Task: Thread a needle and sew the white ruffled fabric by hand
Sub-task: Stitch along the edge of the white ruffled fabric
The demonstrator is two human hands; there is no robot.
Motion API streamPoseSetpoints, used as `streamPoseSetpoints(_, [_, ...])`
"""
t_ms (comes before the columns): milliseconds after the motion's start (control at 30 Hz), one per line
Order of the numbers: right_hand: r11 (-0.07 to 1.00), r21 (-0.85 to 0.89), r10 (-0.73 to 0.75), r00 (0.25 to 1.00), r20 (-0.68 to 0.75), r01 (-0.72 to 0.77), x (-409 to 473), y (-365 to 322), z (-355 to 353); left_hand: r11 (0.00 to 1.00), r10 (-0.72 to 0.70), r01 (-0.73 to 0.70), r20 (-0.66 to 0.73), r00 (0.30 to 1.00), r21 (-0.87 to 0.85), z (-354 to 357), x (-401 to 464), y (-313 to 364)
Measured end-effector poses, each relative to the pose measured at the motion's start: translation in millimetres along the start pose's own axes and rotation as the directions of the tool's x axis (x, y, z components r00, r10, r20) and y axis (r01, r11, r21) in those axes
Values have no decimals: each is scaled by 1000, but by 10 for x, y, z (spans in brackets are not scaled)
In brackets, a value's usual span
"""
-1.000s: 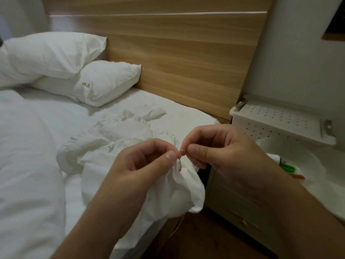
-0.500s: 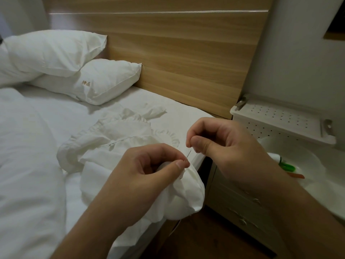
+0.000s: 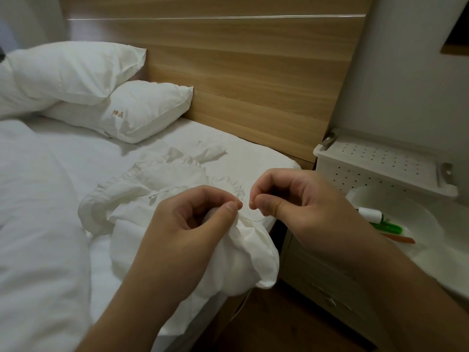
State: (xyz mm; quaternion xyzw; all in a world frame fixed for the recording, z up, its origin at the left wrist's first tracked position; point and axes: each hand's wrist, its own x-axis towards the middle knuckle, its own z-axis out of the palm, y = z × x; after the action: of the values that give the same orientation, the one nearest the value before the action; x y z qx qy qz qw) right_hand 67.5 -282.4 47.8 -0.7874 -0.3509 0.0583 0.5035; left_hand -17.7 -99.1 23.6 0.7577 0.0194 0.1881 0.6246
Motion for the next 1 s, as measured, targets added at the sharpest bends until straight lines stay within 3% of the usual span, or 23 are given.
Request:
streamPoseSetpoints(167, [999, -25, -36, 997, -63, 34, -5, 15, 10, 984, 36, -53, 107, 994, 168, 14, -10, 17])
streamPoseSetpoints(333, [1000, -8, -29, 997, -76, 28, 9, 65, 53, 991, 39, -67, 225, 974, 117, -20, -11, 0])
streamPoseSetpoints(500, [999, 51, 12, 1000, -19, -11, 10, 84, 77, 1000, 30, -31, 172, 985, 3, -36, -20, 21])
streamPoseSetpoints(700, [1000, 1, 4, 1000, -31, -4, 5, 61, 110, 997, -4, 4, 3, 1000, 79, -10, 5, -18])
streamPoseSetpoints(833, [997, -65, -35, 996, -81, 30, 11, 81, 132, 982, 19, -29, 51, 998, 188, 13, -9, -4])
streamPoseSetpoints(1000, [997, -62, -58, 993, -106, 51, 8, 100, 135, 979, 19, -51, 156, 988, 200, -13, -4, 2])
